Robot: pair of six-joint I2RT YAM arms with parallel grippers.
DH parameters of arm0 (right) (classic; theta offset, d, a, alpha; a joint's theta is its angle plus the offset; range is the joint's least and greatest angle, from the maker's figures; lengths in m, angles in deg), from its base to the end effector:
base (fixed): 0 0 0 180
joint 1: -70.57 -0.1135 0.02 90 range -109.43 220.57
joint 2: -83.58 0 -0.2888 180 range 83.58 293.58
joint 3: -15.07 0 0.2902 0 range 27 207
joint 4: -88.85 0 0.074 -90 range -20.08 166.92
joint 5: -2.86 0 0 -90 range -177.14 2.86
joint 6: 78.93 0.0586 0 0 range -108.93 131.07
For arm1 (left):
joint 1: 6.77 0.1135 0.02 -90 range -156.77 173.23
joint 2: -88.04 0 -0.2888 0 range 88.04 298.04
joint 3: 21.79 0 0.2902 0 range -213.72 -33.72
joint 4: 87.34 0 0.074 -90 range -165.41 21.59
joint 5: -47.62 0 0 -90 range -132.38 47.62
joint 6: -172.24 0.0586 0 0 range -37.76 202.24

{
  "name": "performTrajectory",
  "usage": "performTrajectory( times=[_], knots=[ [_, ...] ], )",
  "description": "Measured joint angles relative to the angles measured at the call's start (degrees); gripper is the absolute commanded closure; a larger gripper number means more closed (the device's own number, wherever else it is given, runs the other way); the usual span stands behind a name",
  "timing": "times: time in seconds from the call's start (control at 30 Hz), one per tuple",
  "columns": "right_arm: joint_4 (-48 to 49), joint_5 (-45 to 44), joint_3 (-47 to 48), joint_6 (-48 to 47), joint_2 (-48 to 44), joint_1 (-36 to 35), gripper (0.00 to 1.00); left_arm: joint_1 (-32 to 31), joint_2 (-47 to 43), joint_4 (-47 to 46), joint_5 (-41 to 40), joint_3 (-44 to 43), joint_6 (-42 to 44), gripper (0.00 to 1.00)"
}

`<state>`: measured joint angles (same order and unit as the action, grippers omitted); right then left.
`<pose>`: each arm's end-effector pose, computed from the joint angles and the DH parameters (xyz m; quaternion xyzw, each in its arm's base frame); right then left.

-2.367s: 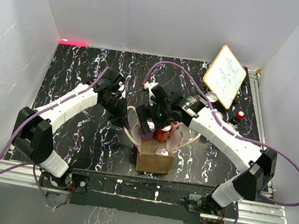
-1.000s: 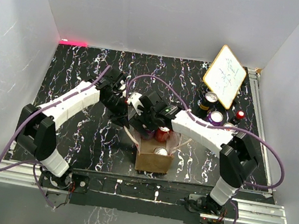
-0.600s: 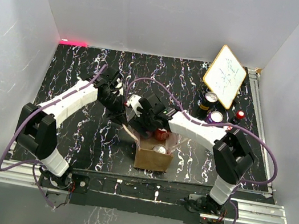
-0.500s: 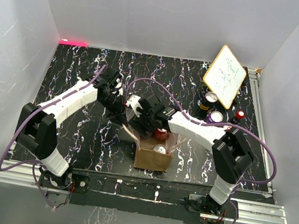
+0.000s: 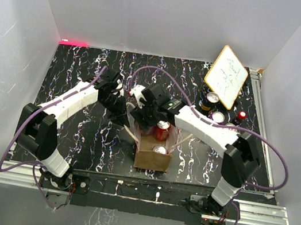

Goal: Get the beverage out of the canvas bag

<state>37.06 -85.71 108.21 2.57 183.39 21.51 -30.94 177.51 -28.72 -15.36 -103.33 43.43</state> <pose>0.2786 0.3234 0.2514 -0.4663 0.8418 0.1055 0.2507 0.3130 -0.1696 0.2465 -0.0742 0.9503 -0.2983 0.0490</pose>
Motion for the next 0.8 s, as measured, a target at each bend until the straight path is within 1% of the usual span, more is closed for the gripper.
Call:
performTrajectory(
  times=[0.1, 0.2, 0.33, 0.43, 0.5, 0.63, 0.73, 0.8],
  knots=[
    [-0.98, -0.37, 1.31, 2.86, -4.33, 0.07, 0.68, 0.07, 0.00, -0.20, 0.00, 0.00, -0.09, 1.00],
    [-1.95, -1.16, 0.74, 6.91, -11.85, 0.20, 0.70, 0.07, 0.00, -0.44, 0.04, 0.00, -0.07, 1.00],
    [-0.87, -1.49, -4.61, 13.73, -23.78, 0.20, 0.74, 0.04, -0.02, -0.50, 0.22, 0.00, 0.11, 1.00],
    [-2.84, -1.73, -8.07, 19.37, -29.75, 0.20, 0.75, 0.07, -0.02, -0.72, 0.24, 0.02, 0.24, 1.00],
    [-5.20, -1.90, -9.11, 22.84, -31.80, 0.20, 0.76, 0.04, -0.02, -0.98, 0.26, 0.11, 0.26, 1.00],
    [-9.22, -3.41, -7.98, 27.41, -32.85, 0.20, 0.83, 0.07, 0.00, -1.38, 0.42, 0.35, 0.24, 1.00],
    [-12.31, -7.08, -4.00, 28.89, -32.72, 0.15, 0.86, 0.04, -0.02, -1.62, 0.46, 0.35, 0.24, 1.00],
    [-14.32, -11.04, 0.48, 28.92, -32.33, 0.15, 0.89, 0.04, -0.02, -1.73, 0.44, 0.35, 0.24, 1.00]
  ],
)
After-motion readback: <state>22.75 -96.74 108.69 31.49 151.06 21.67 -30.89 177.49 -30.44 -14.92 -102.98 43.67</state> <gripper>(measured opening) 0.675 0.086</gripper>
